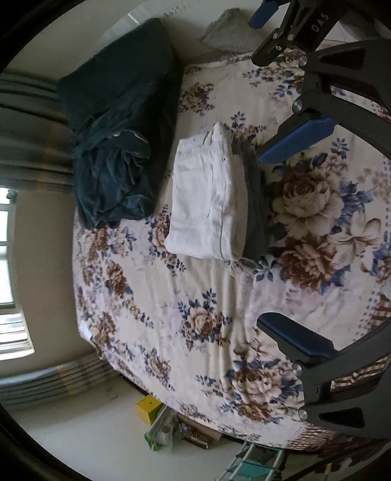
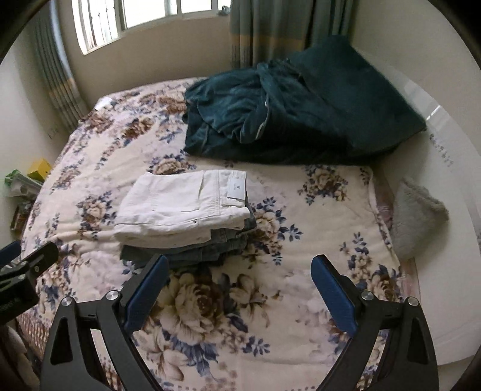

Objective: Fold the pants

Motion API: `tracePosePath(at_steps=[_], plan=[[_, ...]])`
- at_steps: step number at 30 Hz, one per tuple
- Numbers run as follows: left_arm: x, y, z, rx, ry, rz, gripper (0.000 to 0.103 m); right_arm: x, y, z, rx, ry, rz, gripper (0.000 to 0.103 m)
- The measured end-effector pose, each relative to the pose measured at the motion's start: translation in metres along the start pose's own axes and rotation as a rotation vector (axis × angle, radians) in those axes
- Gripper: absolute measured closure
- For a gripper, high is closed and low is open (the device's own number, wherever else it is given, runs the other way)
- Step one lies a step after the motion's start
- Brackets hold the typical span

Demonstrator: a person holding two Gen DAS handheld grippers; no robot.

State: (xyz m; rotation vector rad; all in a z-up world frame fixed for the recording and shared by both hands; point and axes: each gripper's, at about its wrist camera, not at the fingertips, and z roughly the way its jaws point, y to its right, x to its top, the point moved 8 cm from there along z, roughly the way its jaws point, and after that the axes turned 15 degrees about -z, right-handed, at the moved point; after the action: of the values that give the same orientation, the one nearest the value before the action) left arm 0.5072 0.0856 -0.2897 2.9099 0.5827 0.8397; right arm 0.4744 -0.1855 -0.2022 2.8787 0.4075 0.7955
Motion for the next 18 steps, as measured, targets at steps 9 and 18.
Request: tracePosePath(at_steps=[9,18], plan=[[-0.036,-0.004,-0.112,-0.020,0.103,-0.002,0.001,-0.038,0.006,-0.140,0.004,0.126,-0.019,0.005],[-0.060,-0.008,-0.239,-0.035,0.219,0.001,0.001,-0.065,0.004,-0.285,0.008,0.238,-0.051,0.005]])
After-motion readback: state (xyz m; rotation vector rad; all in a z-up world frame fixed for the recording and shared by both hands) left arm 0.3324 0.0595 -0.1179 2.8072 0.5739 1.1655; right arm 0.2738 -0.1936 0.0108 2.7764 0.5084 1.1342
